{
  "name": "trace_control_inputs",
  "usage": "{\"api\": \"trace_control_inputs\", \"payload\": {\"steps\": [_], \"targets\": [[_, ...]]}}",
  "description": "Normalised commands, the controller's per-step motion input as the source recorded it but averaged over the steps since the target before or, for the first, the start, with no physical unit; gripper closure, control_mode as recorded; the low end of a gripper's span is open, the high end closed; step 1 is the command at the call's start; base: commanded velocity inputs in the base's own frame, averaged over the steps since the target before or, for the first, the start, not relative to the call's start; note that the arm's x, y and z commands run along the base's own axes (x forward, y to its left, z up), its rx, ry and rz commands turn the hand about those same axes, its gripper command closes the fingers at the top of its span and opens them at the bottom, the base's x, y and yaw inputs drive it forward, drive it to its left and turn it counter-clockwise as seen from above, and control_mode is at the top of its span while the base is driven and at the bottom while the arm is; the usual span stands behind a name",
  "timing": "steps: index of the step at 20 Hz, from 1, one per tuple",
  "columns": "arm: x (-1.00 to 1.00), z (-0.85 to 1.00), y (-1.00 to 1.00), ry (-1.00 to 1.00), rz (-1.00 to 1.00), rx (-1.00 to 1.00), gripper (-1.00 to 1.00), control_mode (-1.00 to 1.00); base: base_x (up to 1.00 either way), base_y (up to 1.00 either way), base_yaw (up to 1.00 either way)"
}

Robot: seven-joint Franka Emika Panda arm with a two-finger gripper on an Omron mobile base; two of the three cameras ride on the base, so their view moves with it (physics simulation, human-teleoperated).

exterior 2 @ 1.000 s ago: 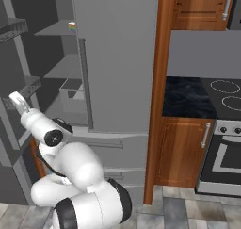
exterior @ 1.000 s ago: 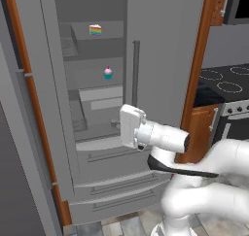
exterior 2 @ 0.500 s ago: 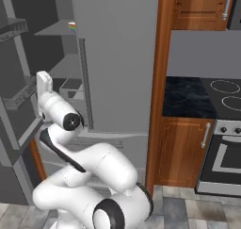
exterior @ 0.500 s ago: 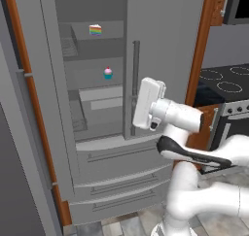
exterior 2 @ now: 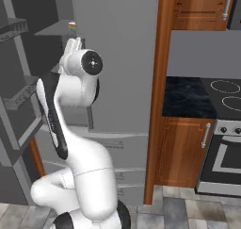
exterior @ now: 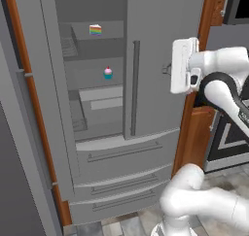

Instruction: Take the cake and cupcake from the fridge and place them on the empty tray on the dining counter.

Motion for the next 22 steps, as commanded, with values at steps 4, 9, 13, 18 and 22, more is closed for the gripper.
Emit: {"api": "trace_control_inputs", "payload": {"steps": [4,9,13,18,22], "targets": [[-0.02,-0.12,-0.32,0.26,-0.29,-0.42,1.00,-1.00,0.00,0.00,0.00],[0.00,-0.69,-0.06,-0.07,-0.18,-0.33,1.00,-1.00,0.00,0.00,0.00],[0.00,-0.75,0.00,-0.22,0.01,-0.38,1.00,-1.00,0.00,0.00,0.00],[0.05,-0.64,0.00,-0.12,0.17,-0.35,1.00,-1.00,0.00,0.00,0.00],[0.21,-0.30,0.07,0.00,0.29,-0.39,1.00,-1.00,0.00,0.00,0.00]]}}
